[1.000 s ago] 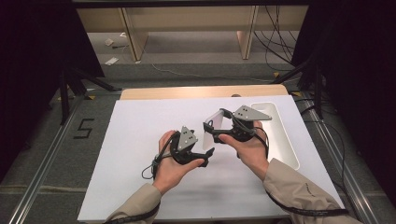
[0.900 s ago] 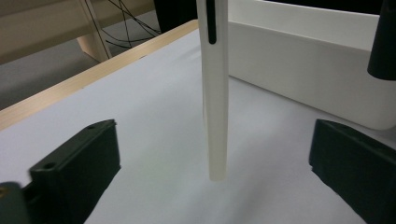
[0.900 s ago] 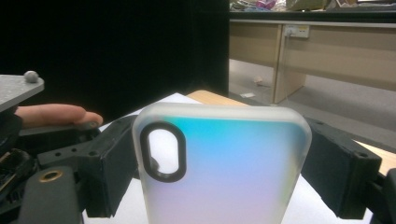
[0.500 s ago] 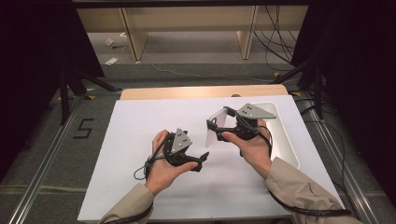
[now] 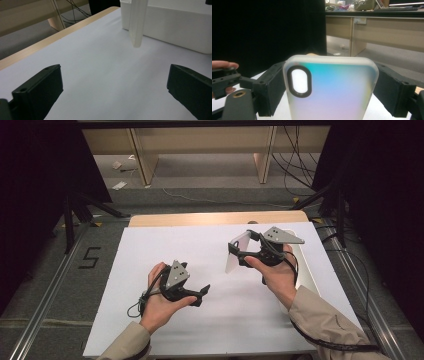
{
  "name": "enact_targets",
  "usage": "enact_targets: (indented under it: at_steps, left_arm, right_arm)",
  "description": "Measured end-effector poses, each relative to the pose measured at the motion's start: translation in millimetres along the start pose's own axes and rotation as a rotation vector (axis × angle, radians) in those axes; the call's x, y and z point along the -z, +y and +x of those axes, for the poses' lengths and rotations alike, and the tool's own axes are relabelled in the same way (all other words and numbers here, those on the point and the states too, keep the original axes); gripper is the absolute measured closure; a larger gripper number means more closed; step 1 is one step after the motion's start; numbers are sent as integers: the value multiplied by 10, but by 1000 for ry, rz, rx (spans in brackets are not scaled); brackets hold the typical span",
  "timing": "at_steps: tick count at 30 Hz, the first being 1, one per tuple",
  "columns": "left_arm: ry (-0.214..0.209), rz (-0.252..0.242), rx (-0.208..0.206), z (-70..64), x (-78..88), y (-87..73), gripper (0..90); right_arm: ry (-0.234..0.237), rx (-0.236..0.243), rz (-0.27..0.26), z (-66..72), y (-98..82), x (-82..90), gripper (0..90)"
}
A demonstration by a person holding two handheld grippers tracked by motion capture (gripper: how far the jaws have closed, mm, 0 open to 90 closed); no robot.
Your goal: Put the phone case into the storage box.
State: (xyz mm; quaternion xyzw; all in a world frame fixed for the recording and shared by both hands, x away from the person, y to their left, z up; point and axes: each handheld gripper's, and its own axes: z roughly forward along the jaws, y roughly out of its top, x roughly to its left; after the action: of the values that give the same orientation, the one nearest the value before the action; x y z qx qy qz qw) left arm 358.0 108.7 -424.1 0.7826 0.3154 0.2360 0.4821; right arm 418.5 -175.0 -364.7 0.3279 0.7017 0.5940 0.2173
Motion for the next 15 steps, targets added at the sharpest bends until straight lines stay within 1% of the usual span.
enact_targets:
  at_steps: [7,9,10,12,15]
  left_arm:
    - [21,10,-6,29,76,-59,0]
    - [25,7,1,39,95,-72,0]
    - [29,9,-4,50,107,-76,0]
    - [34,8,-1,60,123,-87,0]
    - [33,7,7,65,142,-104,0]
  right_arm:
    - [-20,-6,-13,-53,39,44,181]
    - [-23,-8,-16,-67,48,55,181]
    - [-26,-9,-17,-73,53,61,181]
    - [-27,-8,-20,-82,63,73,181]
    - [-34,-9,-23,-94,79,87,181]
